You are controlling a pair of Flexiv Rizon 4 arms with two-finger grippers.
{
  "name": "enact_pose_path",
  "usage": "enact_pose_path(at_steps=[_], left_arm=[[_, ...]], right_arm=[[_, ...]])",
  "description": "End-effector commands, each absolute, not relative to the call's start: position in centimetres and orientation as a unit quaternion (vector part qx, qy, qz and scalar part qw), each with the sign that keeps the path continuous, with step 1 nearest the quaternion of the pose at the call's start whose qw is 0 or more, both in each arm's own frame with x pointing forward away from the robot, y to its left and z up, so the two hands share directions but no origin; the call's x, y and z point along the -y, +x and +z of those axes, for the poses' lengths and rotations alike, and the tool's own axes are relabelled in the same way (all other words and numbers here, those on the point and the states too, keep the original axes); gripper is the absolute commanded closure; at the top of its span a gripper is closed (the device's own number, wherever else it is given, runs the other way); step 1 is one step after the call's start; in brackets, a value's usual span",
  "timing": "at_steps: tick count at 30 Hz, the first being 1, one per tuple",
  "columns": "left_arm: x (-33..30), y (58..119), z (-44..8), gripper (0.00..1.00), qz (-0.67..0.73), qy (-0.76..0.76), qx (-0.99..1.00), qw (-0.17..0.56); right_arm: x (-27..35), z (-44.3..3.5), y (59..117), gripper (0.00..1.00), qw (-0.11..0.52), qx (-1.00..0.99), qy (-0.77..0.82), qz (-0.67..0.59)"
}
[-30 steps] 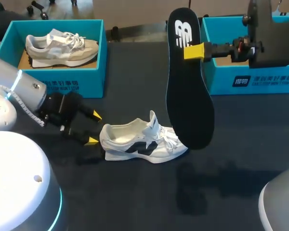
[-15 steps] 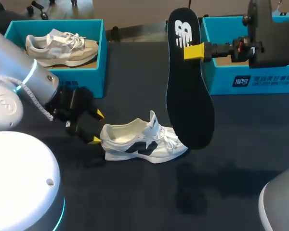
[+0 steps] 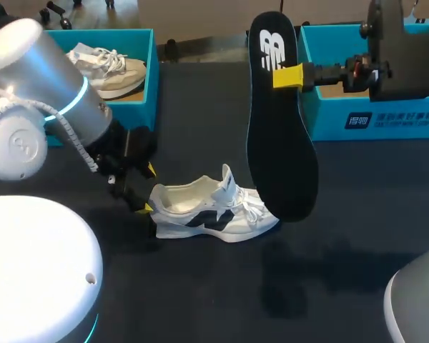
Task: Take the shoe out of the shoebox, open the shoe tongue, remove and reinsert the insole, then place the shoe into the shoebox
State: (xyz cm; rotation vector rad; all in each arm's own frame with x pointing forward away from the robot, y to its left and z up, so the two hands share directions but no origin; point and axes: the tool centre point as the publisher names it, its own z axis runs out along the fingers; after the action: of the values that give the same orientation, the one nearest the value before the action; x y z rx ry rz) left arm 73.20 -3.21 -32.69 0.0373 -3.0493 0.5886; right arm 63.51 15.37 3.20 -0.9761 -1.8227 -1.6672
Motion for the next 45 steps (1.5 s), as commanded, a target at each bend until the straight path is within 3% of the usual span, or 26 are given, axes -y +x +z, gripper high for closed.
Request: enact_pose_path(at_steps=[1,12,45], left_arm=[[4.1,73.6,-33.0,0.00,0.091,0.005,0.996,0.023],[5.3,73.1,-33.9,0.00,0.040,-0.015,0.999,-0.009],[6.4,73.4,-33.2,0.00,0.047,-0.016,0.999,-0.010]], right_arm=[[-15.7,3.2,63.7,1.00,0.241,0.667,-0.358,-0.608],[-15.7,3.2,63.7,1.00,0.241,0.667,-0.358,-0.608],[-15.7,3.2,63.7,1.00,0.241,0.667,-0.358,-0.608]])
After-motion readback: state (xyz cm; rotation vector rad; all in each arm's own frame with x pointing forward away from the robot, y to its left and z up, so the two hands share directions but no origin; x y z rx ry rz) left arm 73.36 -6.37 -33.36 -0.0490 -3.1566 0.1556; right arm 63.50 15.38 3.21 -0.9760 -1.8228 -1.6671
